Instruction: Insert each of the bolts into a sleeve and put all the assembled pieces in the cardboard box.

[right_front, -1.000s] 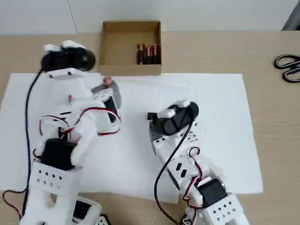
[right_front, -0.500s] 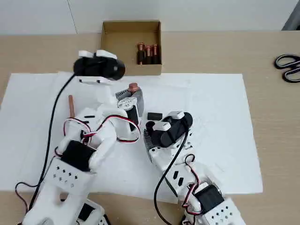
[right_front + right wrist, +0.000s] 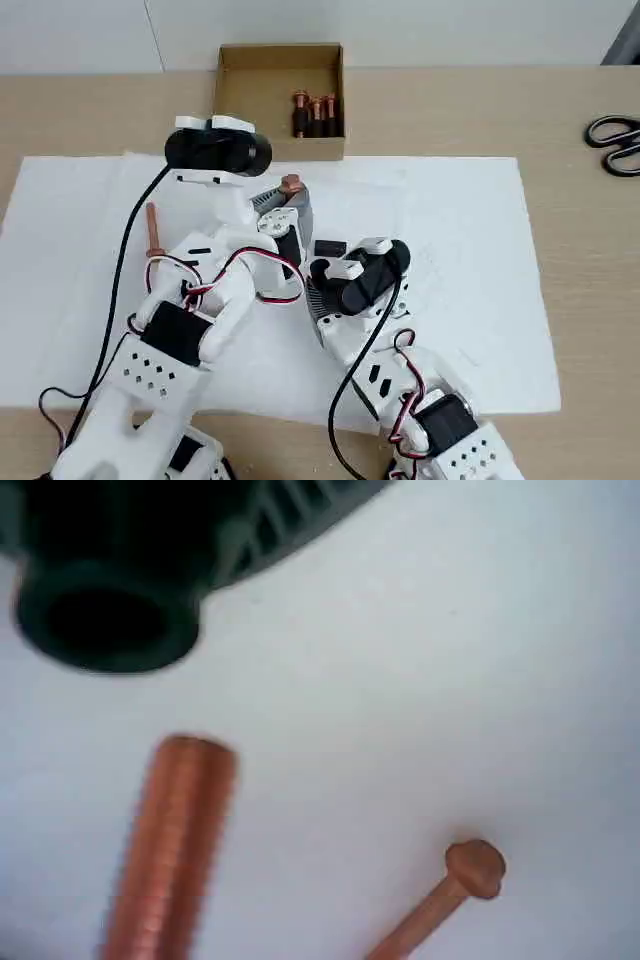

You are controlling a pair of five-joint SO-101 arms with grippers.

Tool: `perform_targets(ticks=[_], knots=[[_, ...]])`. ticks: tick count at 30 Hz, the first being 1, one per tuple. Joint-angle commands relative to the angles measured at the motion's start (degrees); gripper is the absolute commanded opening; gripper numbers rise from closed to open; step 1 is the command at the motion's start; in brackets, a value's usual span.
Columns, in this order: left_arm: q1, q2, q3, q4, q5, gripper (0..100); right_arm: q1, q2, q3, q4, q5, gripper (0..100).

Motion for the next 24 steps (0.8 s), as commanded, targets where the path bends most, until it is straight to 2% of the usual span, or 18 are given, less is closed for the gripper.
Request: perform_targets(ticks=[1,6,17,24], knots=[[2.0,-1.8,-2.9,-2.9,0.4,1,-0.3,-0.8,-0.9,-1.5,-0.6,0.4],[4.7,-1.8,-1.5,-4.8,0.4,1,-0.3,-0.7,-1.1,-1.5,-4.1,0.4],[4.7,-2.0,-1.2,-4.7,0.4,1,-0.2,-1.1,-1.1,-1.0,-4.1,0.4],[4.7,-2.0,2.9,-7.9,0.4,1,-0.1,-1.2,-1.1,-1.0,-4.1,0.4]])
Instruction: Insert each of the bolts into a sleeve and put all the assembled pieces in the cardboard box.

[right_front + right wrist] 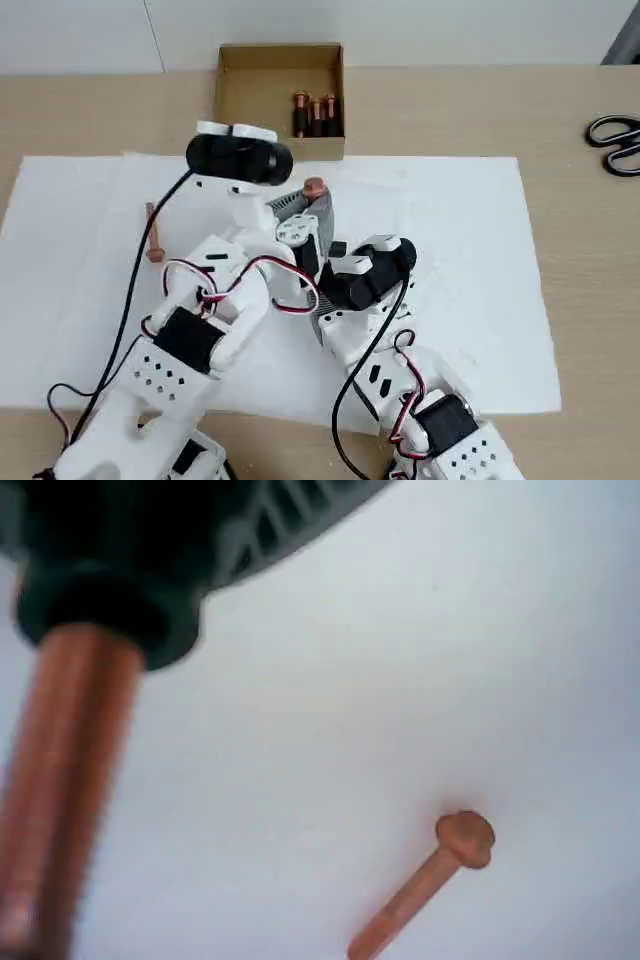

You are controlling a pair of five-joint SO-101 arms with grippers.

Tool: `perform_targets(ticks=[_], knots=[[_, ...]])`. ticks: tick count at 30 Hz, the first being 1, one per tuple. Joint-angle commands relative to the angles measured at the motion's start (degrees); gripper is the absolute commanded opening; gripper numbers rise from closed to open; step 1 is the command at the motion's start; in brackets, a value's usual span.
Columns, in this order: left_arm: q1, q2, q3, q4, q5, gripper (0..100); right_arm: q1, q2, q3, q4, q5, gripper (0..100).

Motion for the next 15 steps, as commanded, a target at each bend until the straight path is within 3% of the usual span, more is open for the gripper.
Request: perform_targets(ticks=[1,15], knots=[[0.3,-1.8,0.6,-2.9,0.4,1,-0.1,-1.2,-1.1,-1.0,-0.4,0.4],[0.4,-1.8,0.6,1.6,0.3,1,0.0,-1.2,-1.1,-1.0,-0.4,0.4]])
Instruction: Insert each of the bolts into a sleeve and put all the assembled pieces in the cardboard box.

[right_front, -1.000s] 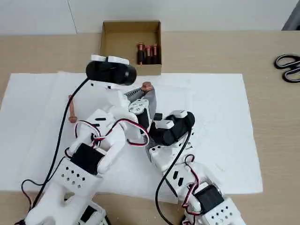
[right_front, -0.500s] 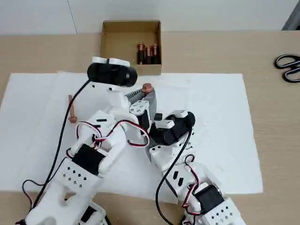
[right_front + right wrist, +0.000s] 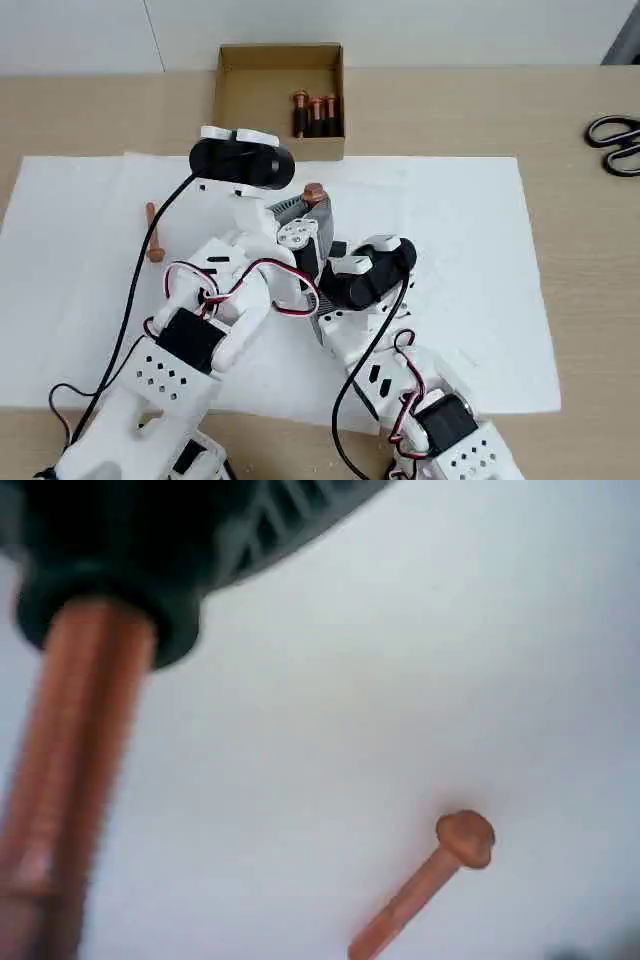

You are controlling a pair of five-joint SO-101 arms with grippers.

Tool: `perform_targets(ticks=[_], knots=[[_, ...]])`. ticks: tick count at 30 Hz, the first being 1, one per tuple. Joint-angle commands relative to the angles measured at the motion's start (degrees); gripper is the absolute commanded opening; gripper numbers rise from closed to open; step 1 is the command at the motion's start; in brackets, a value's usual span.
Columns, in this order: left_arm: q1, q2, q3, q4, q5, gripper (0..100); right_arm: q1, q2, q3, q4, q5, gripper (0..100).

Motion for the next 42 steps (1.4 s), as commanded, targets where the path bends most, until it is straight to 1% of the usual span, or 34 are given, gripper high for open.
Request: perform_targets(ticks=[1,10,14,19,25,37,42], knots=[[0.4,-1.8,-0.7,1.2,0.3,1,0.0,-1.2,-1.1,-1.0,-0.4,0.4],[0.5,-1.8,-0.3,5.2,0.3,1,0.0,-1.2,-1.1,-1.0,-0.4,0.4],[3.3,-1.8,-0.3,7.9,0.1,1,0.0,-1.2,-1.1,-1.0,-0.4,0.4],[4.5,-1.8,0.3,7.9,-4.7,1,0.0,-1.2,-1.1,-1.0,-0.3,0.4],[5.0,-1.8,4.9,7.7,-8.4,1,0.0,-1.2,-1.1,-1.0,-0.3,0.4],[4.9,-1.8,6.3,9.1,-8.4,1,0.0,-1.2,-0.9,-1.0,-0.3,0.4],[3.5,-1.8,5.9,8.8,-8.0,1,0.0,-1.2,-0.9,-0.9,-0.3,0.4]])
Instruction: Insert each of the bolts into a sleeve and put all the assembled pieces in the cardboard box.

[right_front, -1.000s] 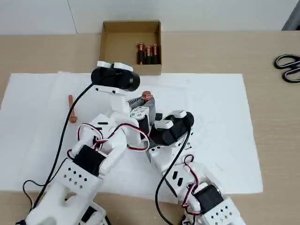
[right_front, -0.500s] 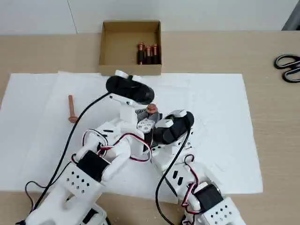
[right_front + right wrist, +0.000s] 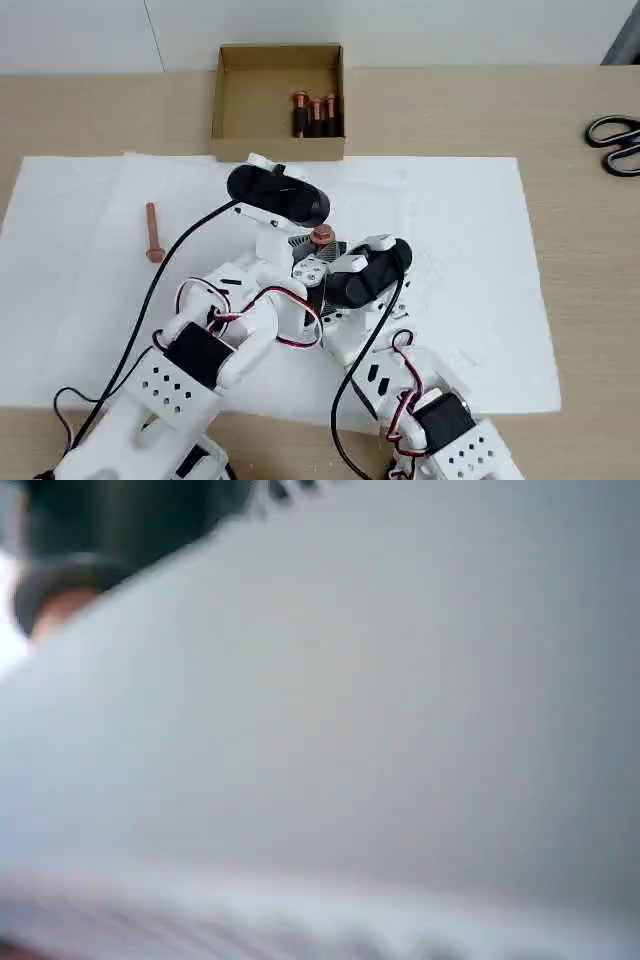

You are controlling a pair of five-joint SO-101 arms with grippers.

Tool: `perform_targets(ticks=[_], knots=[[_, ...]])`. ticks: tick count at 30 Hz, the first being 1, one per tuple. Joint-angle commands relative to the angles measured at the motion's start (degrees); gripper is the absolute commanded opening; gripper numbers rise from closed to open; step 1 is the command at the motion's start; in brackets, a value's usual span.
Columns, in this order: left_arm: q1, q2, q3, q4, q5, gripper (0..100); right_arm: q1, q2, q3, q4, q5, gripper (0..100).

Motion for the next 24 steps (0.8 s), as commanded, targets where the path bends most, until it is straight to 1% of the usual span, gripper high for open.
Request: perform_targets(ticks=[1,5,18,22,24], knots=[[-1.3,0.0,0.4,1.3,0.0,1,0.0,-1.4,-1.3,-1.1,-0.1,0.4],[-2.9,0.0,0.4,1.5,5.2,1,0.0,-1.4,-1.3,-1.1,-0.1,0.4],[-2.6,0.0,0.3,1.7,5.1,1,0.0,-1.4,-1.2,-1.1,-0.1,0.4],[-2.6,0.0,-1.4,4.0,5.2,12,0.0,-1.4,-1.2,-1.1,-0.1,0.4],[-2.6,0.0,-2.8,5.7,5.2,15,0.0,-1.4,-1.2,-1.1,-0.1,0.4]])
